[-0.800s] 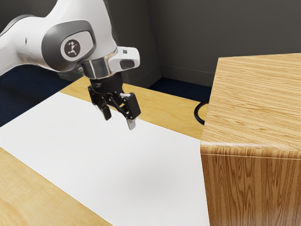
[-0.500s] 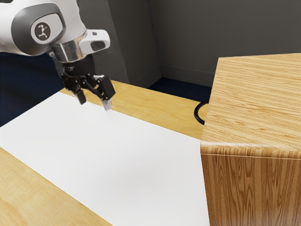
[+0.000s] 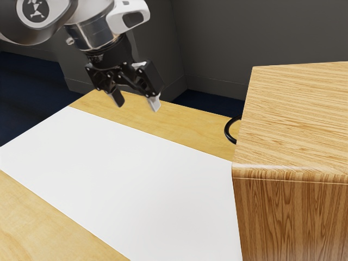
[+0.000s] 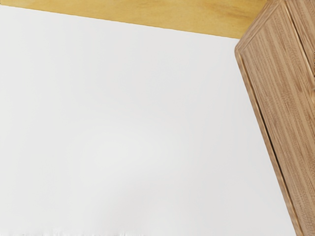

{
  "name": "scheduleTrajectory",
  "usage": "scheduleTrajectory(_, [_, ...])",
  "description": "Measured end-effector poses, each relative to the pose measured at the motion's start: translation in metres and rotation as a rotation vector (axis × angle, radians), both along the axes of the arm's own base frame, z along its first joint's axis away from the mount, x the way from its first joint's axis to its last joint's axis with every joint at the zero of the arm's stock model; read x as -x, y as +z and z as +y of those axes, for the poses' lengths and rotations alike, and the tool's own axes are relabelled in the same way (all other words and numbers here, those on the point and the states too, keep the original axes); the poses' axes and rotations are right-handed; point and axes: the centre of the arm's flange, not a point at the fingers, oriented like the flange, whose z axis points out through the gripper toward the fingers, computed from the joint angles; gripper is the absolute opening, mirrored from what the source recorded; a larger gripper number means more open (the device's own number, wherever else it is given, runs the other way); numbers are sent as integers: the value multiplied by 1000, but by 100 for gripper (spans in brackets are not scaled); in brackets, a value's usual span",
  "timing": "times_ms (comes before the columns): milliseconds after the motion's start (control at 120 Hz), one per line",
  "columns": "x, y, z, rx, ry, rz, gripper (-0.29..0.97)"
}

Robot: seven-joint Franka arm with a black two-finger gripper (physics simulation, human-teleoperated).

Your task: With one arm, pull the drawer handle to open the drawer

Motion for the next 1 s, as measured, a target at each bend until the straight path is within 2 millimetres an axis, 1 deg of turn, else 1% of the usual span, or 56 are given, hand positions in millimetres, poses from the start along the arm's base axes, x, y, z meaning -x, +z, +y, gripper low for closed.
scheduleTrajectory(108, [1,-2,-11,13,37,5,68])
scheduleTrajectory(225, [0,-5,-13,37,84,13,68])
scheduleTrajectory(267, [3,-5,-15,68,96,10,68])
scheduleTrajectory(325, [13,-4,-15,133,112,1,68])
scheduleTrajectory(408, [18,-18,-17,234,140,1,68])
scheduleTrajectory(492, [13,-23,-25,300,158,-28,68])
scheduleTrajectory(575, [8,-24,-27,341,182,-57,68])
scheduleTrajectory(667, [-9,-35,-38,363,195,-65,68])
scheduleTrajectory(742, [-16,-39,-43,373,206,-75,68])
scheduleTrajectory(825, [-19,-42,-45,382,220,-84,68])
scheduleTrajectory(908, [-19,-50,-51,413,230,-80,68])
scheduleTrajectory(1000, [-19,-52,-54,441,243,-86,68])
